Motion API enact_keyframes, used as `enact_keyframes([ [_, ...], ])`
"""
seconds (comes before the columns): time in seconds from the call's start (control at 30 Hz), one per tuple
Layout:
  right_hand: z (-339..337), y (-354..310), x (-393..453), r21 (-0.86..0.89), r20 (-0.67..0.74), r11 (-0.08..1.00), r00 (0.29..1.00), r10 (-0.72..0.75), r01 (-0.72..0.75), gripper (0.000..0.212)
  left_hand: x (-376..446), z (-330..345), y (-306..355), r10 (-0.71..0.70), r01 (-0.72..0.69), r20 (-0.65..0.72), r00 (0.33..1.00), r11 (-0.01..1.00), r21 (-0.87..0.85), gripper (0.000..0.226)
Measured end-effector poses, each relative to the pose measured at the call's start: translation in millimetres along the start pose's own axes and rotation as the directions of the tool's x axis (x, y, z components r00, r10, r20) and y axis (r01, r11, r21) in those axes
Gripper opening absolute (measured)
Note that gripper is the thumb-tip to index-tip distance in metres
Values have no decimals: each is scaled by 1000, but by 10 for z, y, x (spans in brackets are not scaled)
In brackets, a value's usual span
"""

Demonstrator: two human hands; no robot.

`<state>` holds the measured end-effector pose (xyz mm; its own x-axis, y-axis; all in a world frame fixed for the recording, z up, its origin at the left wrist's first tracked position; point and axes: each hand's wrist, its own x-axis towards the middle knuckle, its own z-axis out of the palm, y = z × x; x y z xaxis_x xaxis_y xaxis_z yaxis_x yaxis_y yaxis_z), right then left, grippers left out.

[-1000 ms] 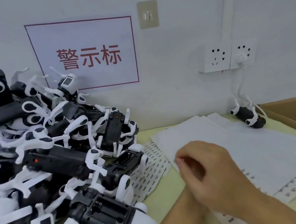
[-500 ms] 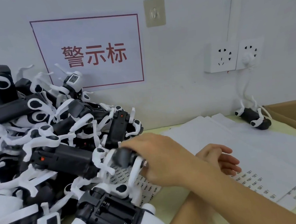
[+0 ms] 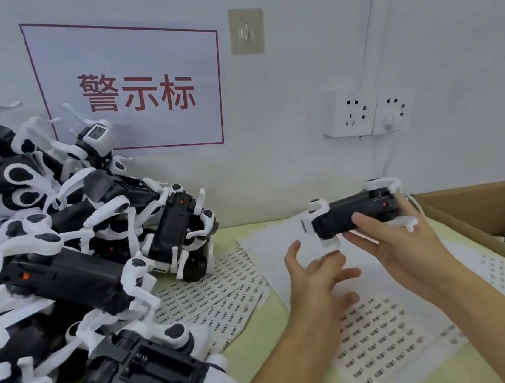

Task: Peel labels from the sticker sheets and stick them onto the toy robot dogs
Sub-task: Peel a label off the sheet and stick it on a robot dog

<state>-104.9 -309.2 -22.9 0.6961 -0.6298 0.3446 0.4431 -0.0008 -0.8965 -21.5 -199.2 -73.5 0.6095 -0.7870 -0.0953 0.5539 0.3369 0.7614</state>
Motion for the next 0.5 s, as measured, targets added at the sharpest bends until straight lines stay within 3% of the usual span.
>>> enact_keyframes([
  [0.07,-174,35,-69,-55,95,998,994,49,-44,41,-39,33,46,-20,21,17,1000,998,-56,66],
  [0.13,-309,73,-144,-242,114,968,989,95,-65,51,-60,75,88,-65,65,-4,998,996,-68,65],
  [0.23,-464,62,-224,-463,119,881,978,170,-97,64,-53,85,77,-63,63,-54,997,998,-2,31],
  [0.3,-566,20,-245,-365,91,912,968,234,-186,65,-58,77,76,-67,67,-55,996,998,5,18],
  [0.4,-661,-73,-283,-103,47,943,945,323,-317,45,-69,69,79,-30,30,-23,999,999,34,12],
  [0.5,-631,-85,-329,-121,67,931,933,354,-345,38,-41,41,17,55,-66,68,996,985,161,19],
])
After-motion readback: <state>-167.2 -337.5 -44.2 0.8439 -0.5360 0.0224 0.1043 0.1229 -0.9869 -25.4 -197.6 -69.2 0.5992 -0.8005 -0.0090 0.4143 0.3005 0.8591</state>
